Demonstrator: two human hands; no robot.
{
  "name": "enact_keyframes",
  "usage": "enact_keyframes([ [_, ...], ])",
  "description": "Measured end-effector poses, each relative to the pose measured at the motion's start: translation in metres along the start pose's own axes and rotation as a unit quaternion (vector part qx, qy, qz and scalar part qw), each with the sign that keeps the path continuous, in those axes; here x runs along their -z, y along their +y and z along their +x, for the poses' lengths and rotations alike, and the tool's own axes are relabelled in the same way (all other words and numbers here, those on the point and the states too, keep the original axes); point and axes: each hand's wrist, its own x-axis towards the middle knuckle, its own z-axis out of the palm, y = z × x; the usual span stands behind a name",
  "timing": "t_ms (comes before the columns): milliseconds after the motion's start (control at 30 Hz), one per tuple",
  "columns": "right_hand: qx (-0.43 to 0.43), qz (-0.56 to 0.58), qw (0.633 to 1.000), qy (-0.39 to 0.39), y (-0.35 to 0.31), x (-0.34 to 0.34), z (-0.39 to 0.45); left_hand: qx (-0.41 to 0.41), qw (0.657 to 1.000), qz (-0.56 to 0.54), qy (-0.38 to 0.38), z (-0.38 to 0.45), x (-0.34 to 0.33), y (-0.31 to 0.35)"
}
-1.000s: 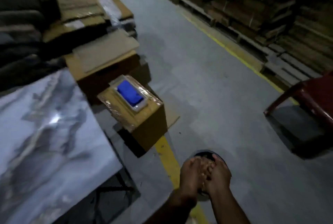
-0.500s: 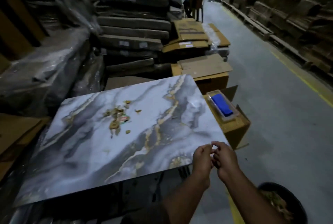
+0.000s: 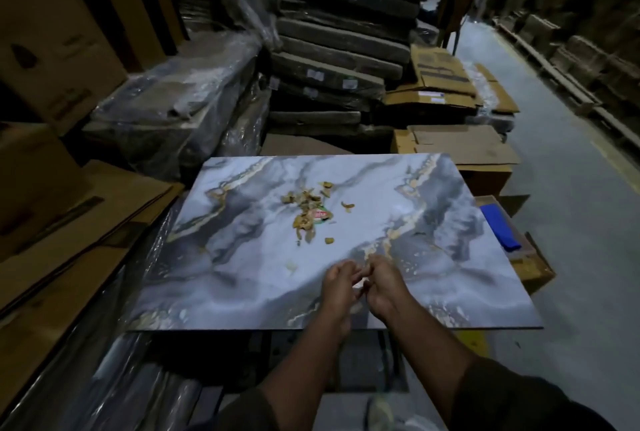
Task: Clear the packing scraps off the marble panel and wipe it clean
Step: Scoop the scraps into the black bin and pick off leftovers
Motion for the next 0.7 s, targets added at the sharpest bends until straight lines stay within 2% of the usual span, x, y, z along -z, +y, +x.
enact_keyframes([
  [300,0.005,-0.104,0.994,0.026,0.026,-0.072,0.088,0.019,0.998,-0.025,0.056,0.06,0.068,0.043],
  [433,0.036,-0.151,0.988,0.021,0.025,-0.097,0.13,0.016,0.996,0.013,0.086,0.109,0.09,0.065],
  [500,0.055,-0.169,0.984,0.027,0.022,-0.108,0.146,0.014,0.99,0.074,0.12,0.133,0.103,0.07],
  [533,0.068,-0.181,0.981,0.025,0.02,-0.114,0.152,0.006,0.978,0.15,0.144,0.143,0.112,0.069],
  [567,0.088,-0.202,0.975,0.018,0.019,-0.118,0.158,-0.007,0.952,0.264,0.154,0.151,0.123,0.068],
  [633,0.137,-0.283,0.949,0.002,0.017,-0.122,0.166,-0.02,0.856,0.499,0.132,0.159,0.138,0.06],
  [667,0.164,-0.338,0.927,-0.002,0.017,-0.121,0.168,-0.027,0.814,0.57,0.112,0.16,0.144,0.056],
  [700,0.199,-0.395,0.897,-0.002,0.019,-0.117,0.171,-0.034,0.793,0.601,0.093,0.161,0.146,0.052],
])
